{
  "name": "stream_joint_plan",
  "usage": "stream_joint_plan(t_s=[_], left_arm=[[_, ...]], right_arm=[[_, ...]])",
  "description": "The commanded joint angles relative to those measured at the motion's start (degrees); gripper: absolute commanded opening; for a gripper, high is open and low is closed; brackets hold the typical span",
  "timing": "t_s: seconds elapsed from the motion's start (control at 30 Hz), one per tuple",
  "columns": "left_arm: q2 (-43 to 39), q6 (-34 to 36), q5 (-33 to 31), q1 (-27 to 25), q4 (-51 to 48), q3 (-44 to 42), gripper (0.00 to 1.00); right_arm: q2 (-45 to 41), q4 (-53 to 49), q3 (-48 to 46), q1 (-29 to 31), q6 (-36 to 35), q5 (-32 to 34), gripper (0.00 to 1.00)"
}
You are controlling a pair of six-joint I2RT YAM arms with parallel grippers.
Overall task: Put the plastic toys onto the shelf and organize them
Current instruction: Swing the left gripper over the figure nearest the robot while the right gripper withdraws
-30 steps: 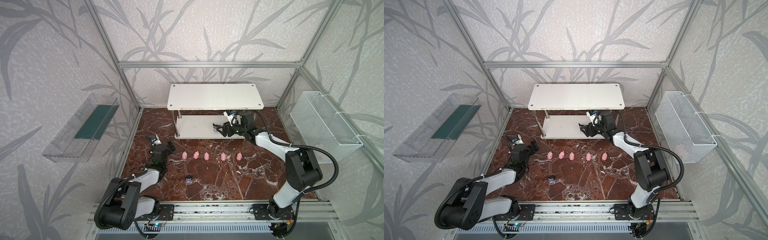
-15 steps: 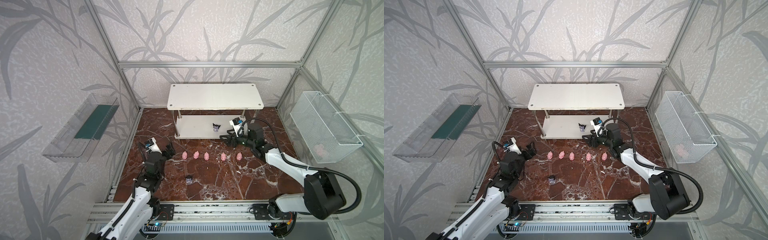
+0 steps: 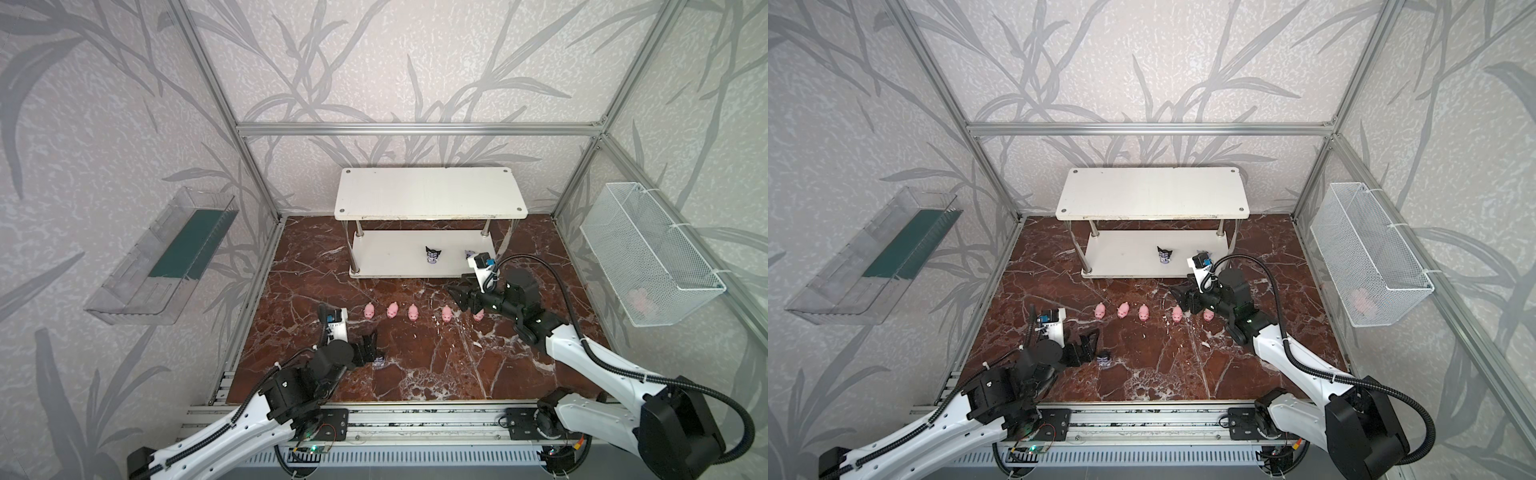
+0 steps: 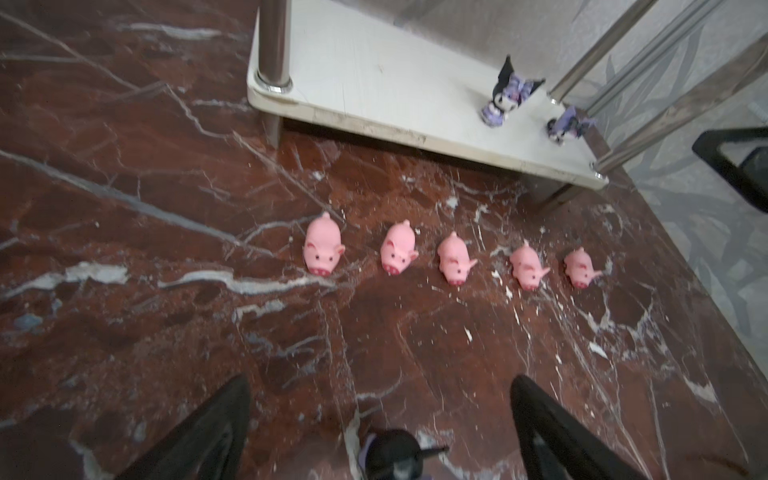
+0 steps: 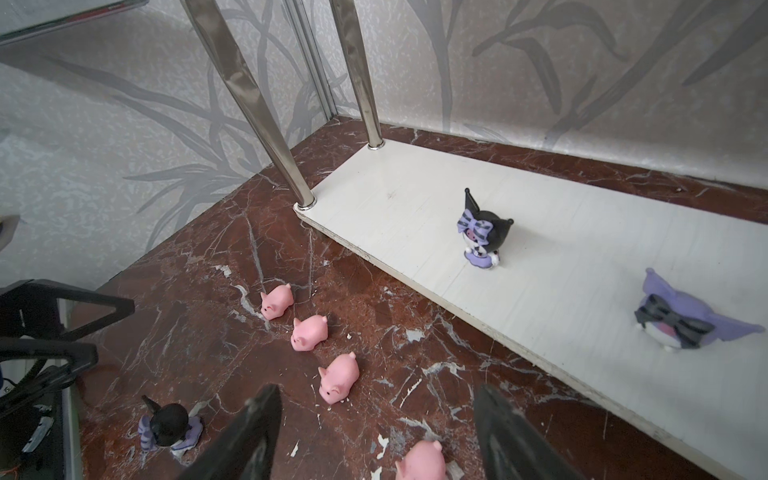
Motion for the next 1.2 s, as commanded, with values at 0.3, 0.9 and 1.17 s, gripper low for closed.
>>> stream_joint_plan(t_s=[0.3, 0.9, 1.17], left_arm=[[15.2, -23.1, -14.4, -22.9, -12.7, 3.5, 0.96], [21.2, -24.8, -10.1, -22.8, -3.2, -0.9, 0.97], [24.8, -22.4, -8.8, -20.3, 0.2, -1.3, 0.94]], right_arm=[[-1.9, 4.4, -3.1, 0.2, 2.4, -1.2, 0.73], [-0.9, 7.0, -4.6, 0.2, 4.1, -2.5, 0.73], [0.7, 7.7, -4.3, 0.3, 4.4, -2.7, 0.73]])
